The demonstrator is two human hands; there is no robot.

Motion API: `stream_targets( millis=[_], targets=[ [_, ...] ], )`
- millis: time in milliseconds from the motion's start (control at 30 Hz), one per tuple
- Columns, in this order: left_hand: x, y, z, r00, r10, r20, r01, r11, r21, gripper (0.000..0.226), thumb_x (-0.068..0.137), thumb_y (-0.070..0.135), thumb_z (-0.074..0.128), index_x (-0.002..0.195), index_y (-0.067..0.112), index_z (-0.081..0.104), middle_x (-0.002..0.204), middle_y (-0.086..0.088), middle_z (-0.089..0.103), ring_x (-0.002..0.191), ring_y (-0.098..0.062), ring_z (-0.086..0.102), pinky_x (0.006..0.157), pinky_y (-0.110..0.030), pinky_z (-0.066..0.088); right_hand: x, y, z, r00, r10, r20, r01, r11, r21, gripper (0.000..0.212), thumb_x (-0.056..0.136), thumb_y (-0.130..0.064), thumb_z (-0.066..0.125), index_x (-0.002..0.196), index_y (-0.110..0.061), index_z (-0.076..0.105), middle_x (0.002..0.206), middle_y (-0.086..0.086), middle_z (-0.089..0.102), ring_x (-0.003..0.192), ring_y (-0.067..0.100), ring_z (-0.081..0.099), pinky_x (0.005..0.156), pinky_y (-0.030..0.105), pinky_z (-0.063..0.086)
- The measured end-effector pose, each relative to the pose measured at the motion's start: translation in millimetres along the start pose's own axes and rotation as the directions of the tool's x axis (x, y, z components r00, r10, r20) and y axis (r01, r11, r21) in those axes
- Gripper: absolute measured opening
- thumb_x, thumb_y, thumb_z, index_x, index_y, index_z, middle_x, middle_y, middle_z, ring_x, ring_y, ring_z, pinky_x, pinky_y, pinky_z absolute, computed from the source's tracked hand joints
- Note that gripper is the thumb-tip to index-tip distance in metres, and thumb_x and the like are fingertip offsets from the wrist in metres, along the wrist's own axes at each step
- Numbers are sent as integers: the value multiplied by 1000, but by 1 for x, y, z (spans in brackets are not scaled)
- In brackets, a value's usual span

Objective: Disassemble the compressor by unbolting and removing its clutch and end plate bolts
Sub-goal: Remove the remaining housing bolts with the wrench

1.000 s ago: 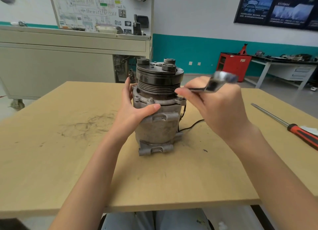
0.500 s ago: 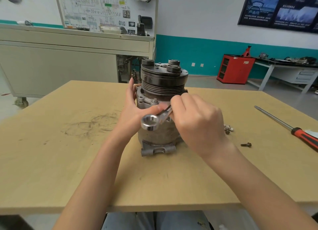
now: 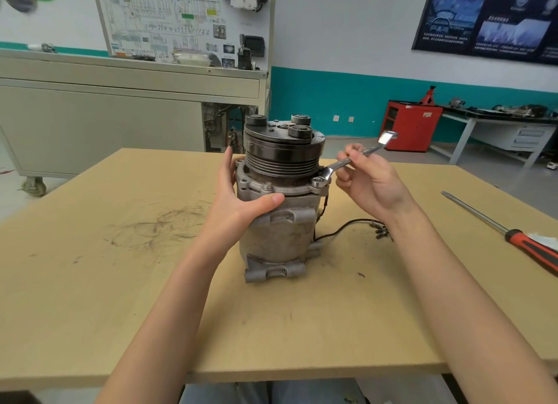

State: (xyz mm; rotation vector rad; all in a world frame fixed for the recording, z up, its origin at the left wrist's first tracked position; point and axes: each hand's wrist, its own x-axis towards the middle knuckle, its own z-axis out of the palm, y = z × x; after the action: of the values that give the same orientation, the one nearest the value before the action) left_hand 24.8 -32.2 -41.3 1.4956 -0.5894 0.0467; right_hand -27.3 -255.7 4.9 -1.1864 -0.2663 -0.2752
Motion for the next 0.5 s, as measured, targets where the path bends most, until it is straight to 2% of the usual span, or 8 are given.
stream_targets(
  millis=[100, 200, 267, 333, 400, 433, 500],
  targets=[
    [-1, 1, 0, 1000, -3, 4, 3, 1000, 4, 131, 44, 56, 80, 152, 37, 8, 139, 20, 32, 136, -6, 35, 116, -40, 31, 6, -6, 2, 1000, -2, -4, 2, 987, 159, 9, 85, -7, 48, 91, -14, 49, 78, 4, 63, 57, 10, 58, 53, 17, 49],
    [-2, 3, 1, 1000, -7, 6, 7, 1000, 7, 132, 44, 57, 79, 153, 36, 8, 140, 19, 31, 136, -5, 34, 116, -40, 30, -4, -22, 7, 996, -73, -43, 78, 986, 149, 6, 92, -11, 45, 95, -11, 50, 79, 9, 70, 64, 14, 65, 59, 19, 54],
    [-3, 4, 0, 1000, -9, 7, 9, 1000, 12, 132, 44, 57, 79, 153, 37, 7, 140, 20, 30, 137, -6, 33, 116, -42, 30, -16, -38, 13, 982, -162, -100, 161, 987, -13, 22, 100, -17, 37, 94, -6, 55, 84, 12, 73, 72, 18, 70, 64, 22, 56],
    [-2, 4, 0, 1000, -12, 10, 12, 1000, 20, 132, 44, 58, 79, 152, 38, 7, 140, 20, 30, 137, -7, 34, 116, -43, 30, -29, -47, 25, 932, -336, -133, 281, 905, -319, 29, 101, -22, 38, 90, -6, 60, 84, 9, 74, 73, 21, 71, 65, 23, 57],
    [-2, 4, 0, 1000, -12, 9, 12, 1000, 20, 132, 44, 58, 80, 152, 37, 6, 141, 20, 30, 137, -8, 34, 116, -43, 31, -43, -44, 42, 856, -514, -55, 383, 702, -601, 23, 97, -24, 48, 86, -11, 64, 80, 4, 74, 69, 21, 72, 63, 25, 57],
    [-2, 4, 0, 1000, -11, 7, 11, 1000, 20, 132, 45, 58, 80, 152, 37, 6, 142, 19, 30, 138, -8, 34, 116, -43, 31, -49, -41, 51, 805, -592, 37, 438, 551, -711, 19, 95, -23, 53, 86, -12, 65, 79, 3, 73, 66, 20, 71, 62, 26, 58],
    [-2, 4, 0, 1000, -11, 3, 11, 1000, 15, 132, 45, 58, 80, 152, 37, 6, 146, 17, 30, 138, -9, 35, 116, -43, 31, -59, -31, 65, 655, -687, 316, 526, 113, -843, 18, 91, -19, 58, 86, -5, 69, 73, 9, 70, 60, 21, 68, 59, 30, 55]
  ],
)
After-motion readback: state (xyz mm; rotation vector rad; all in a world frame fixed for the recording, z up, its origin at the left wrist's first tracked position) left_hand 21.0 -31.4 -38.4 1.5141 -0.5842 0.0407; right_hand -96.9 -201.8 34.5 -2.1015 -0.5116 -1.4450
